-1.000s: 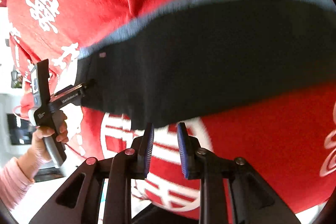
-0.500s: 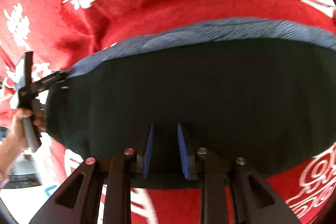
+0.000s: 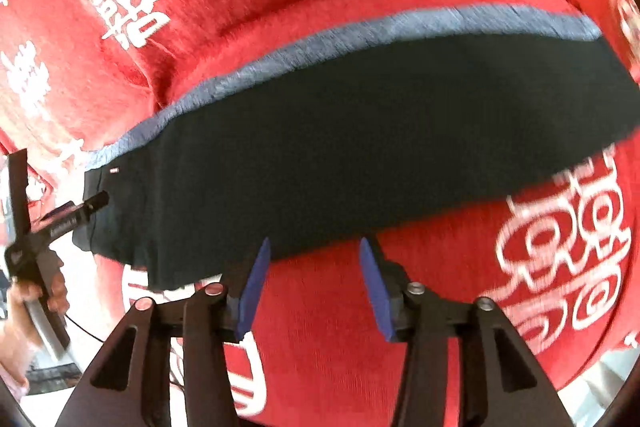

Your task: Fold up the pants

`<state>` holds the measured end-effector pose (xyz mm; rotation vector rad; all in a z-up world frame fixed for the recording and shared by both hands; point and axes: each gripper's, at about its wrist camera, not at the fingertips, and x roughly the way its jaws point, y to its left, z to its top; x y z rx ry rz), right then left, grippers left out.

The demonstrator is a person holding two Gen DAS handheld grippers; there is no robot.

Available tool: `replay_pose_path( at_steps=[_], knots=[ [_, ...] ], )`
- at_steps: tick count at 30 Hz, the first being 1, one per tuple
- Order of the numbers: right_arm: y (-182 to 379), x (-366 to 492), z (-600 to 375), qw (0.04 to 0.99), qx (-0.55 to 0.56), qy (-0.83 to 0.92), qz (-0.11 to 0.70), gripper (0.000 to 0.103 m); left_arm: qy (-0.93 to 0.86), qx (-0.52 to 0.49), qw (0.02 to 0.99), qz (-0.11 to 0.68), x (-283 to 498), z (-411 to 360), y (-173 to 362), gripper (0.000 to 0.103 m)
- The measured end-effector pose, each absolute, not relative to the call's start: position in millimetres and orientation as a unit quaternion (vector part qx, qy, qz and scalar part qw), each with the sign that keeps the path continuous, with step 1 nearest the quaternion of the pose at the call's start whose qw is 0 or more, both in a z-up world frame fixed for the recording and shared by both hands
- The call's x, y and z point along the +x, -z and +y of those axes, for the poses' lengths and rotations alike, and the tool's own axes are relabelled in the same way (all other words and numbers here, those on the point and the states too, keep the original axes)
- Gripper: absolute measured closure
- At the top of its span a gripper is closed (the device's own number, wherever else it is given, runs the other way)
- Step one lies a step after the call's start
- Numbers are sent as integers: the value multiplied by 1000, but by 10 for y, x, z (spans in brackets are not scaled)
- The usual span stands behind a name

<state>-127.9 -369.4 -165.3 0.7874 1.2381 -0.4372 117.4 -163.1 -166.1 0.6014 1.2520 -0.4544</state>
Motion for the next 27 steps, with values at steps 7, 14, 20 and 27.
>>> replay_pose_path(
  at_steps=[7, 14, 20, 27],
  knots=[
    [1701, -1805, -3701, 696, 394, 209, 563, 50, 268, 291, 723, 567, 380, -2310, 1538, 3],
    [1728, -2292, -3974, 683, 420, 239, 548, 50, 290, 296, 710, 570, -70, -2865, 1551, 3],
    [1732, -2565, -4270, 680, 438, 260, 527, 50, 299, 307, 704, 566, -289, -3233, 1596, 3],
    [1724, -2817, -4722, 680, 455, 283, 500, 50, 300, 310, 704, 565, -498, -3672, 1647, 3]
  ],
)
